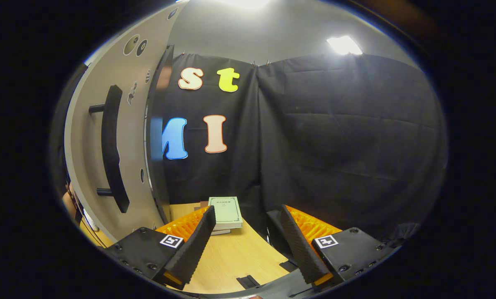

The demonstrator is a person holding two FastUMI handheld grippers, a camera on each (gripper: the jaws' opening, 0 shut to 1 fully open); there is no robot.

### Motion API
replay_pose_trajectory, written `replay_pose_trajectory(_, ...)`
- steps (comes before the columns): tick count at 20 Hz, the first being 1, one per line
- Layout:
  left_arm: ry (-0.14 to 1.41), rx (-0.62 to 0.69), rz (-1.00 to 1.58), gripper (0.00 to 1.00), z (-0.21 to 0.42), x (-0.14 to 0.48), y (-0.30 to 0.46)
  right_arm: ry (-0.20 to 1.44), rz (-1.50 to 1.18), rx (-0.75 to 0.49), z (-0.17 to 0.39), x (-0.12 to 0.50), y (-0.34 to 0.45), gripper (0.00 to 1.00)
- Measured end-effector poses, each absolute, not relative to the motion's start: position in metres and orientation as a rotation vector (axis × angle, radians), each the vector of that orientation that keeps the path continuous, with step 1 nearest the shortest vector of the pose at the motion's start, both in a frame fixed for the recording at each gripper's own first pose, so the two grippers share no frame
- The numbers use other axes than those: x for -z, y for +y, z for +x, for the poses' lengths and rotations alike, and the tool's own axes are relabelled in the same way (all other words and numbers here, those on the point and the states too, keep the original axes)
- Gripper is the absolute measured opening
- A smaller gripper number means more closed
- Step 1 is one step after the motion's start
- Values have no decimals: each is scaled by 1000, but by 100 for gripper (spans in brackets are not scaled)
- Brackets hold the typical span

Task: Open the cabinet door with the right hand, grasp the bottle in the cabinet with the left hand and place it on the coaster, then close the cabinet door with the right hand.

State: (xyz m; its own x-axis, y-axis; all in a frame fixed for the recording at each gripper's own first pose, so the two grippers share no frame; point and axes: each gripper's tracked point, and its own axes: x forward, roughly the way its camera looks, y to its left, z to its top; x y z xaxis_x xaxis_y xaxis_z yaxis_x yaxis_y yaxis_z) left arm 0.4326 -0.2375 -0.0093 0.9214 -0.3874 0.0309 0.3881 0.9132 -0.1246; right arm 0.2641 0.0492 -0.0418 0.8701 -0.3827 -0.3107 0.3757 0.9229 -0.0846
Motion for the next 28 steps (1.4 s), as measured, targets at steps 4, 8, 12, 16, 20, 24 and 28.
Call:
replay_pose_trajectory(4,-73,391,-127,70,405,-22,-223,320,11,351,266,41,47,97)
replay_pose_trajectory(8,-74,383,-99,68,388,-25,-218,335,32,297,267,48,47,99)
replay_pose_trajectory(12,-33,341,-105,66,392,-12,-219,356,23,312,257,56,36,99)
replay_pose_trajectory(16,16,341,-60,66,408,4,-233,372,52,377,246,62,19,99)
replay_pose_trajectory(20,78,340,-89,66,426,25,-238,378,57,424,246,65,12,97)
replay_pose_trajectory(24,125,375,-123,69,435,43,-248,404,34,445,251,75,18,93)
replay_pose_trajectory(28,138,380,-136,69,440,49,-250,414,27,445,259,81,27,96)
